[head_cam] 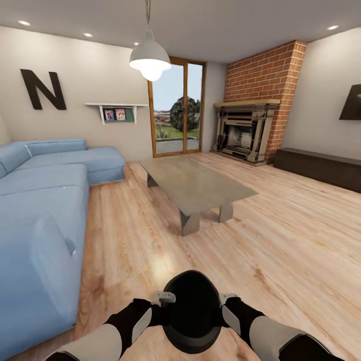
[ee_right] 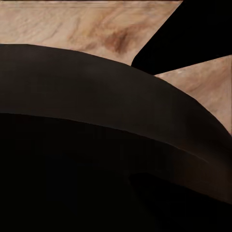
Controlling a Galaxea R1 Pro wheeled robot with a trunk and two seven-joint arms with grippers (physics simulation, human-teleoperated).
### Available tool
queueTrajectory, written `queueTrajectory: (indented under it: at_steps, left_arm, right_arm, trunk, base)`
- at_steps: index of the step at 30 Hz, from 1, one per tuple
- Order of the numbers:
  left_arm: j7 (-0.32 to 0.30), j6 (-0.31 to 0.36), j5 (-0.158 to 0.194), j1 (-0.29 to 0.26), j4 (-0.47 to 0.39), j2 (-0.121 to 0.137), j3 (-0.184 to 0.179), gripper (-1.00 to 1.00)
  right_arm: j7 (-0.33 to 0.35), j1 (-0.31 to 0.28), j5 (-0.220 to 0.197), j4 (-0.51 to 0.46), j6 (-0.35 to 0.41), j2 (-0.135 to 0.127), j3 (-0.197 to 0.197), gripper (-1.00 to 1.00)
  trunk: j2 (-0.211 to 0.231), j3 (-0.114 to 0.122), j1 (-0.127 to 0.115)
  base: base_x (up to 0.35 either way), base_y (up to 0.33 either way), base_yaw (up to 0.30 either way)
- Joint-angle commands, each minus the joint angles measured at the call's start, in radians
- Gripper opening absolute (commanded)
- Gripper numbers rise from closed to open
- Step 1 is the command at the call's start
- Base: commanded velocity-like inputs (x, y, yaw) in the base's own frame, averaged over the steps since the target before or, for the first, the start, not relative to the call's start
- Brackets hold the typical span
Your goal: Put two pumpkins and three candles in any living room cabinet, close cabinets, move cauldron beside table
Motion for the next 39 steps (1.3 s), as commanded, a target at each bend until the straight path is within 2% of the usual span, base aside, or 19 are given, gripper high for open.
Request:
queueTrajectory:
  at_steps: [1,39]
  left_arm:
    - [0.005,0.002,-0.024,-0.001,0.003,0.0,0.007,-1.0]
    - [0.005,0.002,-0.024,-0.001,0.004,0.0,0.007,-1.0]
  right_arm:
    - [-0.004,0.0,-0.011,-0.011,-0.005,0.0,-0.008,-1.0]
    - [-0.004,0.0,-0.011,-0.011,-0.005,0.0,-0.008,-1.0]
  trunk:
    - [-0.001,-0.001,0.0]
    - [-0.001,-0.001,0.0]
  base:
    - [0.22,-0.275,0.0]
    - [0.22,-0.274,0.002]
